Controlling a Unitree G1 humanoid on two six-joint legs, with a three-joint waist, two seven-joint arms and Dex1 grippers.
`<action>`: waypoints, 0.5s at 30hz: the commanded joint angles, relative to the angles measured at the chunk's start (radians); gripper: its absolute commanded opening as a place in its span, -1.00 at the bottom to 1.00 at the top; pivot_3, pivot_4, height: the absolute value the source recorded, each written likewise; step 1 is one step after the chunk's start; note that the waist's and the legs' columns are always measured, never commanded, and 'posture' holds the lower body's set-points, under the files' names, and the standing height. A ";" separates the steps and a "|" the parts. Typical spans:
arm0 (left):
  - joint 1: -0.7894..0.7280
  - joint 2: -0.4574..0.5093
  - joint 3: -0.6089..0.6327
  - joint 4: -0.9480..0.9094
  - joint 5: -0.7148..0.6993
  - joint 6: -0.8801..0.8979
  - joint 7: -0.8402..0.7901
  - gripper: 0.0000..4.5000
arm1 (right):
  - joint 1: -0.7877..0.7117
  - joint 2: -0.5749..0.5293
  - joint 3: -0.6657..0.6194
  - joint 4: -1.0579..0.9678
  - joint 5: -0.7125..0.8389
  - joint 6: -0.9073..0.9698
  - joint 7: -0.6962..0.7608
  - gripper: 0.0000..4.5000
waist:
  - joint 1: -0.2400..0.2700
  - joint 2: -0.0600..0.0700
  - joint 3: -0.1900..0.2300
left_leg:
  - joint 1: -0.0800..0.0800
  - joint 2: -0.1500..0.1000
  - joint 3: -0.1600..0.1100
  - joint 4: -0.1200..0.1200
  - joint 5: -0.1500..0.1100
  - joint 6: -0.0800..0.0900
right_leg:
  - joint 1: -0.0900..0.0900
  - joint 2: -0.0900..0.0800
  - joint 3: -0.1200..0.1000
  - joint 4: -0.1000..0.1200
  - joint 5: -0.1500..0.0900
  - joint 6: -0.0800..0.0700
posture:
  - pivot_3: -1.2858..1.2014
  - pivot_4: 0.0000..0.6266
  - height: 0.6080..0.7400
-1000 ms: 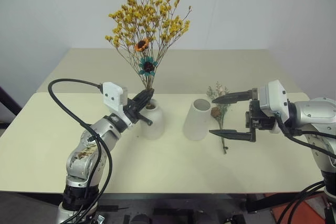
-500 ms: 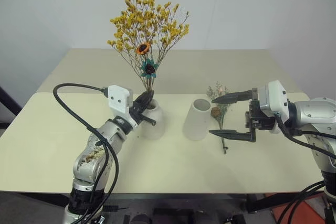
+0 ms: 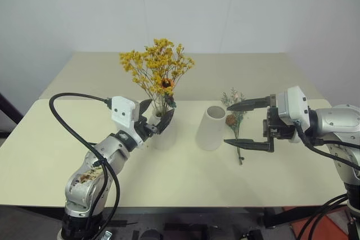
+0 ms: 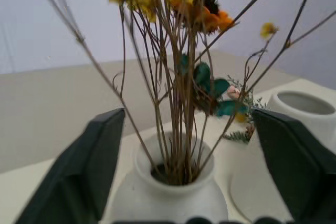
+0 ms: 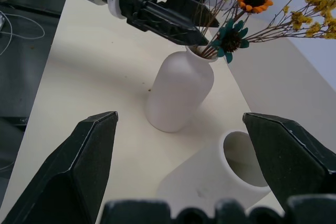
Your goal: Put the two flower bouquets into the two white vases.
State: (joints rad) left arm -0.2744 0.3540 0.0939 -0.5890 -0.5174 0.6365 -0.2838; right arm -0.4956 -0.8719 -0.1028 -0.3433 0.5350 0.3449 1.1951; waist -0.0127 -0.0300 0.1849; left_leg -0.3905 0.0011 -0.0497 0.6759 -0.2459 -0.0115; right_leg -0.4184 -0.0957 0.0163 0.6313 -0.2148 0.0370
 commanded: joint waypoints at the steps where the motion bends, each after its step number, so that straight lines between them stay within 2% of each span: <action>1: 0.027 0.039 0.056 -0.098 -0.045 0.036 0.000 0.98 | -0.006 -0.006 -0.042 -0.020 0.024 -0.020 -0.005 1.00 | 0.000 0.000 0.000 | 0.000 0.000 0.000 0.000 0.000 0.000 | 0.000 0.000 0.000 0.000 0.000 0.000 | 0.03 -0.52 1.00; 9: 0.141 0.228 0.180 -0.209 -0.211 0.095 -0.149 0.98 | 0.005 -0.006 -0.047 -0.024 0.023 -0.022 -0.007 1.00 | 0.000 0.000 0.000 | 0.001 0.001 0.000 0.000 0.000 0.000 | 0.000 0.000 0.000 0.000 0.000 0.000 | 0.03 -0.52 1.00; 15: 0.108 0.352 0.254 -0.164 -0.338 0.089 -0.274 0.98 | 0.013 -0.010 -0.051 -0.023 0.021 -0.023 -0.002 1.00 | 0.001 0.000 0.000 | 0.001 0.001 0.000 0.000 0.000 0.000 | 0.000 0.001 0.000 0.000 0.000 0.000 | 0.03 -0.52 1.00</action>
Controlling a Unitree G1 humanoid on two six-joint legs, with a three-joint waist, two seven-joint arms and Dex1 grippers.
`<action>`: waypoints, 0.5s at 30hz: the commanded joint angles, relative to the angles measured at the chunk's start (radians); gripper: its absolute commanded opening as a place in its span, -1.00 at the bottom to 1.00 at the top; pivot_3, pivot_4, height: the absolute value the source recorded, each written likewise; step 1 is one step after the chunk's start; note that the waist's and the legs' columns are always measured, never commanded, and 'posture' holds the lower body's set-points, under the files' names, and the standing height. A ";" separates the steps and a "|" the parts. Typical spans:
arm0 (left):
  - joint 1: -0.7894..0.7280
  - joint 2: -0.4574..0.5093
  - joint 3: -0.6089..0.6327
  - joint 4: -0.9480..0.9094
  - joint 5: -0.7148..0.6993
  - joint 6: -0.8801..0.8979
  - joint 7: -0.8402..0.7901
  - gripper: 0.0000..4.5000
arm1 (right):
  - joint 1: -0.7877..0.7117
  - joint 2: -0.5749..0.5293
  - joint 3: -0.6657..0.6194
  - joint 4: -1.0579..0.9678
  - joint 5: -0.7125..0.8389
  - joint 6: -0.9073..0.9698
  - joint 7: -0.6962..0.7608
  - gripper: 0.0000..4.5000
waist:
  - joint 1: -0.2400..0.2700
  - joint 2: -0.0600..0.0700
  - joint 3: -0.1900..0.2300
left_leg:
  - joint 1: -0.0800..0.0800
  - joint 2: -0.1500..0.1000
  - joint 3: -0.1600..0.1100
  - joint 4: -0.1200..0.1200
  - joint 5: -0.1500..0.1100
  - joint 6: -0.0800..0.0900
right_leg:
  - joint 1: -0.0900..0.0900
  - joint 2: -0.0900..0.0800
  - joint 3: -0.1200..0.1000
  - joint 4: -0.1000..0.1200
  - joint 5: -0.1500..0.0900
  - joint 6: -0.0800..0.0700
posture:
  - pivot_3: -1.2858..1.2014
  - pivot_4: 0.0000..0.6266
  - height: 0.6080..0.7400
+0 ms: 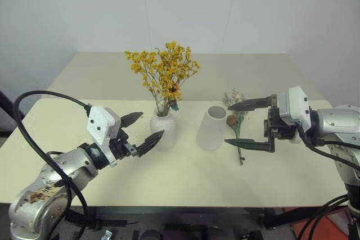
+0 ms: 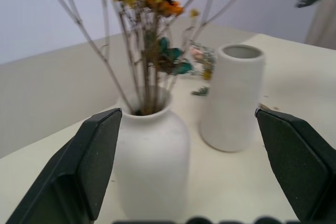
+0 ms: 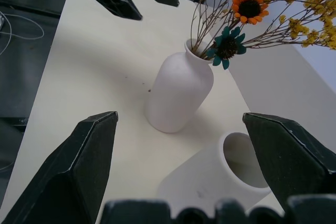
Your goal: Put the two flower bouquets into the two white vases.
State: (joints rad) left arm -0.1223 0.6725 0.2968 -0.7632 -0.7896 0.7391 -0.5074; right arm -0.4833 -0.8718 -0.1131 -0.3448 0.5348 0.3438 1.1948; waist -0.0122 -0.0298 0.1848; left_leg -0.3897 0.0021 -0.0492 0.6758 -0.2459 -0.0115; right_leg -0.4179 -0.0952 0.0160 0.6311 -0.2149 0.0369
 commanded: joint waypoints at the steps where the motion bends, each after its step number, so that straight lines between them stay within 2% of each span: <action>1: -0.074 0.048 0.059 0.036 -0.086 -0.011 -0.061 0.98 | 0.002 -0.010 -0.041 -0.021 0.021 -0.022 0.000 1.00 | 0.002 0.000 0.000 | 0.000 0.000 0.000 0.000 0.000 0.000 | 0.000 0.000 0.000 0.000 0.000 0.000 | 0.03 -0.52 1.00; 4: -0.192 0.108 0.040 0.127 -0.137 0.037 -0.089 0.98 | 0.002 -0.012 -0.041 -0.017 0.022 -0.019 0.004 1.00 | 0.003 0.000 0.000 | 0.000 0.001 0.000 0.000 0.000 0.000 | 0.000 0.001 -0.001 0.000 0.000 0.000 | 0.03 -0.52 1.00; 7: -0.331 0.163 -0.035 0.227 -0.153 0.092 -0.146 0.98 | 0.004 -0.015 -0.048 -0.008 0.042 0.004 0.011 1.00 | 0.000 0.000 0.000 | 0.000 0.000 0.000 0.000 0.000 0.000 | 0.001 0.001 -0.001 0.000 0.000 0.000 | 0.03 -0.52 1.00; 15: -0.592 0.216 -0.249 0.390 -0.098 0.151 -0.351 0.98 | 0.044 -0.065 -0.101 0.022 0.078 0.056 0.017 1.00 | -0.001 0.000 0.000 | -0.001 0.000 0.000 0.000 0.000 0.000 | -0.001 0.001 0.000 -0.001 0.000 0.000 | 0.03 -0.52 1.00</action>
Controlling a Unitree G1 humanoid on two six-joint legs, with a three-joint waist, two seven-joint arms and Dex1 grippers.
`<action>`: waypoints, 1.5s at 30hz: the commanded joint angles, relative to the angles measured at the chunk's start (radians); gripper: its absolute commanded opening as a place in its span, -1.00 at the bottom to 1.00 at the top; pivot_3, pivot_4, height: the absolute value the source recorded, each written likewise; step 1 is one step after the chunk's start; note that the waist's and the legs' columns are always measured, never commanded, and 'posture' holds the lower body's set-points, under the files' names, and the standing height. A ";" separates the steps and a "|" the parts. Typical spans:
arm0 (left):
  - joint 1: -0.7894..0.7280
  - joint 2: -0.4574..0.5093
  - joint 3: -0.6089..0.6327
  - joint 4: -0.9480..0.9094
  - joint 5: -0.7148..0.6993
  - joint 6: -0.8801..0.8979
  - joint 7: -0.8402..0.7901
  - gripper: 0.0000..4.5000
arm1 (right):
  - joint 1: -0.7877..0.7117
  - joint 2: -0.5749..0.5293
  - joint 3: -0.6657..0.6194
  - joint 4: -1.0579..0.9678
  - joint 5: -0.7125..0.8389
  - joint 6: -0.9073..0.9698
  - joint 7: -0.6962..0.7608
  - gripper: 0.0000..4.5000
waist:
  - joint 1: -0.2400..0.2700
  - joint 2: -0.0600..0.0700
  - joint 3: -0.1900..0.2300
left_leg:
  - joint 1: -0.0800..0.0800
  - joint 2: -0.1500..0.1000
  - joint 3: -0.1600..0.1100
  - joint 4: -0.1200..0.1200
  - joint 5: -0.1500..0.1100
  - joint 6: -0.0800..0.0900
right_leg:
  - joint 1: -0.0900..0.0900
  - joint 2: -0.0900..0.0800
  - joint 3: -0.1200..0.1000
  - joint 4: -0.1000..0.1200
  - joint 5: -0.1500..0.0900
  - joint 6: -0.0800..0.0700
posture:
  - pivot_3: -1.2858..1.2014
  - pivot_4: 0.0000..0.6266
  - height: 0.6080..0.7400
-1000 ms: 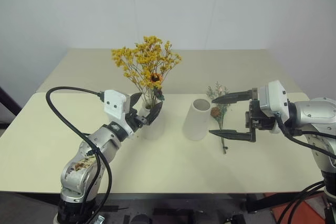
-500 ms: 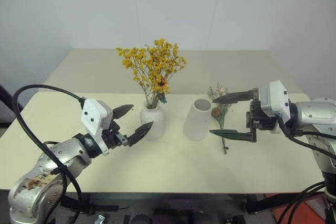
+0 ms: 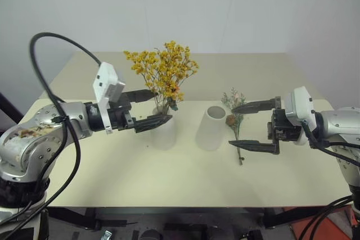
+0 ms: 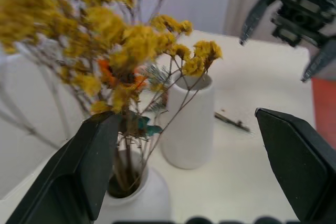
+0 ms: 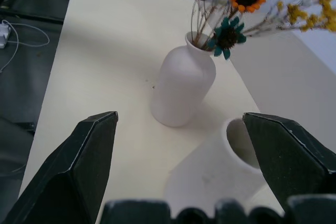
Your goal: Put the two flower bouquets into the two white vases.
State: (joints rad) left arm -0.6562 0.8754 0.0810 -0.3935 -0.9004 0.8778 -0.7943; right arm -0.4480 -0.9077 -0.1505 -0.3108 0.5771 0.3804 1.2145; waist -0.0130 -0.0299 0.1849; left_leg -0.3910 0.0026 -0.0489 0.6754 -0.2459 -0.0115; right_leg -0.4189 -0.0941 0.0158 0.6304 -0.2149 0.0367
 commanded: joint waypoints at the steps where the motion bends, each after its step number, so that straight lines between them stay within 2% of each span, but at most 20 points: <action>1: -0.081 0.011 -0.050 0.031 0.016 0.020 -0.079 0.98 | 0.023 -0.040 -0.077 -0.016 0.043 0.027 0.002 1.00 | 0.000 0.000 0.000 | 0.000 0.000 0.000 0.000 0.000 0.000 | 0.000 0.000 0.000 0.000 0.000 0.000 | 0.03 -0.52 1.00; 8: -0.177 0.029 -0.123 0.032 0.029 0.129 -0.111 0.98 | 0.156 -0.127 -0.187 -0.038 0.066 0.053 0.037 1.00 | -0.003 0.000 0.000 | 0.000 0.000 0.000 0.000 0.000 0.000 | 0.000 0.000 0.000 0.000 0.000 0.000 | 0.03 -0.52 1.00; 17: -0.142 0.057 -0.076 -0.031 0.011 0.165 -0.131 0.98 | 0.226 -0.160 -0.257 -0.024 0.082 0.132 -0.013 1.00 | -0.004 0.000 0.000 | 0.000 0.001 0.001 0.000 0.000 0.000 | 0.000 0.001 0.001 0.001 0.000 0.000 | 0.03 -0.52 1.00; 24: -0.112 0.094 -0.033 -0.077 -0.009 0.163 -0.155 0.98 | 0.174 -0.186 -0.172 0.090 0.015 0.153 -0.044 1.00 | -0.003 0.000 0.000 | 0.000 0.001 0.001 0.000 0.000 0.000 | 0.000 0.000 0.001 0.000 0.000 0.000 | 0.03 -0.52 1.00; 31: -0.092 0.108 0.087 -0.076 -0.030 0.138 -0.124 0.98 | 0.128 -0.178 -0.122 0.140 -0.014 0.141 -0.034 1.00 | -0.003 0.000 0.000 | 0.000 0.001 0.001 0.000 0.000 0.000 | -0.001 0.000 0.001 0.001 0.000 0.000 | 0.03 -0.52 1.00; 37: -0.100 0.127 0.078 -0.072 -0.060 0.161 -0.156 0.98 | 0.090 -0.174 -0.075 0.200 -0.031 0.156 -0.032 1.00 | -0.002 0.000 0.000 | 0.000 0.001 0.001 0.000 0.000 0.000 | 0.000 0.000 0.001 0.000 0.000 0.000 | 0.03 -0.52 1.00; 42: -0.095 0.171 0.078 -0.071 -0.120 0.178 -0.260 0.98 | 0.052 -0.159 -0.026 0.240 -0.057 0.156 -0.040 1.00 | -0.006 0.000 0.000 | 0.000 0.001 0.002 0.000 0.000 0.000 | -0.001 0.000 0.001 0.000 0.000 0.000 | 0.03 -0.52 1.00; 45: -0.104 0.159 0.046 -0.073 -0.132 0.178 -0.274 0.98 | 0.021 -0.145 0.001 0.269 -0.077 0.154 -0.045 1.00 | -0.005 0.000 0.000 | 0.000 0.001 0.002 0.000 0.000 0.000 | -0.001 0.001 0.001 0.001 0.000 0.000 | 0.03 -0.52 1.00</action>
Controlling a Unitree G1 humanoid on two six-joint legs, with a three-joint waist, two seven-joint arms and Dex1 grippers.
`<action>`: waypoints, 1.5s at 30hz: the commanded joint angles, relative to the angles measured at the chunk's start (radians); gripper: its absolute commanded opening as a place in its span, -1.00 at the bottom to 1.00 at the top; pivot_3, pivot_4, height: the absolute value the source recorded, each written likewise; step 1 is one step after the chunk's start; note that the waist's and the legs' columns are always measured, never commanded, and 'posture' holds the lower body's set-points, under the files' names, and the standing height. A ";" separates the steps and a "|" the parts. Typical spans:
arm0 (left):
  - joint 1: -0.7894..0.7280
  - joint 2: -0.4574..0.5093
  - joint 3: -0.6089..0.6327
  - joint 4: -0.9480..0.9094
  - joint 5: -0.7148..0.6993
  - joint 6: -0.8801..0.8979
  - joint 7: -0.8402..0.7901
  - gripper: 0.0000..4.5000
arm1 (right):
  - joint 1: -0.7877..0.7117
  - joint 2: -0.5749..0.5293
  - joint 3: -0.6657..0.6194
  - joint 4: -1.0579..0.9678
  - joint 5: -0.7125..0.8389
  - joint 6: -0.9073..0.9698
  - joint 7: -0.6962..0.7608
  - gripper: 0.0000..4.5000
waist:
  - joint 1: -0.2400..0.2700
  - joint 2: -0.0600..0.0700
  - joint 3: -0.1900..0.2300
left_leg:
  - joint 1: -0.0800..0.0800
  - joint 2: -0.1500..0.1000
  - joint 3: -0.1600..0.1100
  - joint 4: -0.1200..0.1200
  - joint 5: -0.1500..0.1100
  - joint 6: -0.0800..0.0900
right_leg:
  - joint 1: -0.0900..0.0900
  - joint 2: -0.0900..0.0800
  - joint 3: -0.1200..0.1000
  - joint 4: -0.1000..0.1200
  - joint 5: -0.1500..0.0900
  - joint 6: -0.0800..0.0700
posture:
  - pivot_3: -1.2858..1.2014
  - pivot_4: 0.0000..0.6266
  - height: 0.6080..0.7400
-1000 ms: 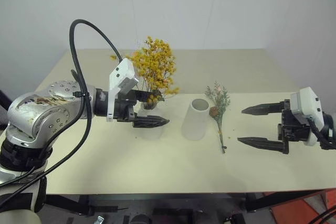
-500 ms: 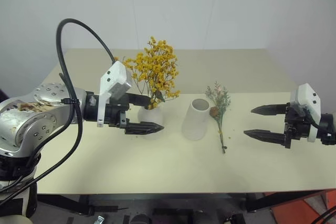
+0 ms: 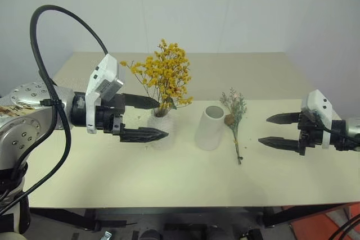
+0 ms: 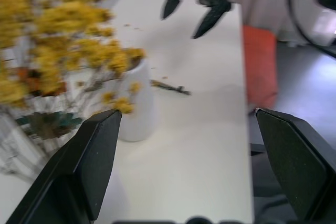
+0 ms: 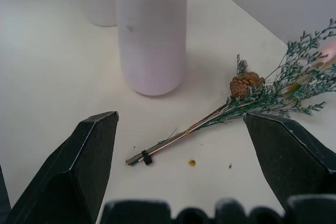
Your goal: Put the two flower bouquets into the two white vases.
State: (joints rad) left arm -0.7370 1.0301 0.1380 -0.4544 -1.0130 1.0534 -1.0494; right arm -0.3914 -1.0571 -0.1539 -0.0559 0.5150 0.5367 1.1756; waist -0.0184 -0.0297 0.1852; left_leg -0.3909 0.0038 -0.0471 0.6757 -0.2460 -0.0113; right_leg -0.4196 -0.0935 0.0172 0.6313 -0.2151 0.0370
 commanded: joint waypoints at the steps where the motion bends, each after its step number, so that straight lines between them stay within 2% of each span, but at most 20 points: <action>1: -0.026 -0.002 -0.024 -0.014 -0.015 0.000 -0.016 0.98 | -0.045 0.009 0.011 0.021 -0.020 -0.002 -0.008 1.00 | 0.000 0.000 0.000 | 0.000 0.000 0.000 0.000 0.000 0.000 | 0.000 0.000 0.000 0.000 0.000 0.000 | 0.03 -0.52 1.00; 10: -0.111 -0.143 -0.222 0.029 0.148 -0.035 0.066 0.98 | -0.132 0.038 0.085 0.075 -0.084 0.070 -0.049 1.00 | 0.004 0.000 0.000 | -0.001 0.000 0.000 0.001 0.000 0.000 | 0.000 0.000 0.000 0.000 0.000 0.000 | 0.03 -0.52 1.00; 14: -0.155 -0.195 -0.267 0.062 0.193 -0.037 0.068 0.98 | -0.231 0.016 0.186 0.053 -0.126 0.288 -0.100 1.00 | -0.002 0.000 0.000 | -0.001 0.000 0.000 0.001 0.000 0.000 | -0.001 0.000 0.000 0.000 0.000 0.000 | 0.03 -0.52 1.00; 19: -0.138 -0.212 -0.282 0.038 0.218 -0.042 0.059 0.98 | -0.386 0.051 0.284 0.069 -0.122 0.548 -0.139 1.00 | -0.007 0.001 0.000 | -0.001 0.000 0.000 0.001 0.000 0.000 | -0.002 0.001 0.001 0.001 0.000 0.000 | 0.03 -0.52 1.00; 24: -0.114 -0.202 -0.272 0.000 0.231 -0.038 0.074 0.98 | -0.495 0.107 0.406 0.102 -0.163 0.689 -0.191 1.00 | -0.004 0.001 0.000 | -0.002 0.000 0.000 0.001 0.000 0.000 | -0.002 0.001 0.001 0.000 0.000 0.000 | 0.03 -0.52 1.00; 35: -0.097 -0.214 -0.269 -0.042 0.248 -0.019 0.126 0.98 | -0.600 0.221 0.556 0.237 -0.232 0.780 -0.254 1.00 | 0.001 0.001 0.000 | -0.004 0.000 -0.001 0.001 0.000 0.000 | -0.003 0.000 0.000 0.000 0.001 0.000 | 0.03 -0.52 1.00; 42: -0.078 -0.219 -0.318 -0.118 0.333 -0.049 0.189 0.98 | -0.606 0.276 0.640 0.274 -0.282 0.749 -0.264 1.00 | 0.000 0.001 0.000 | -0.004 0.000 -0.001 0.001 0.000 0.000 | -0.004 0.000 0.000 0.001 0.001 -0.001 | 0.03 -0.52 1.00; 45: -0.071 -0.219 -0.340 -0.134 0.374 -0.062 0.210 1.00 | -0.607 0.290 0.652 0.284 -0.300 0.737 -0.277 0.71 | 0.000 0.001 0.000 | -0.004 -0.001 -0.001 0.001 0.000 0.000 | -0.004 0.000 0.000 0.000 0.001 -0.001 | 0.03 -0.52 1.00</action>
State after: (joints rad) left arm -0.8113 0.8112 -0.2000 -0.5585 -0.6647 1.0145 -0.8519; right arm -0.9768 -0.7627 0.5011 0.2306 0.2357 1.2917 0.9078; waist -0.0185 -0.0290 0.1854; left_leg -0.3945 0.0033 -0.0479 0.6769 -0.2459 -0.0112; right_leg -0.4231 -0.0932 0.0177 0.6317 -0.2145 0.0364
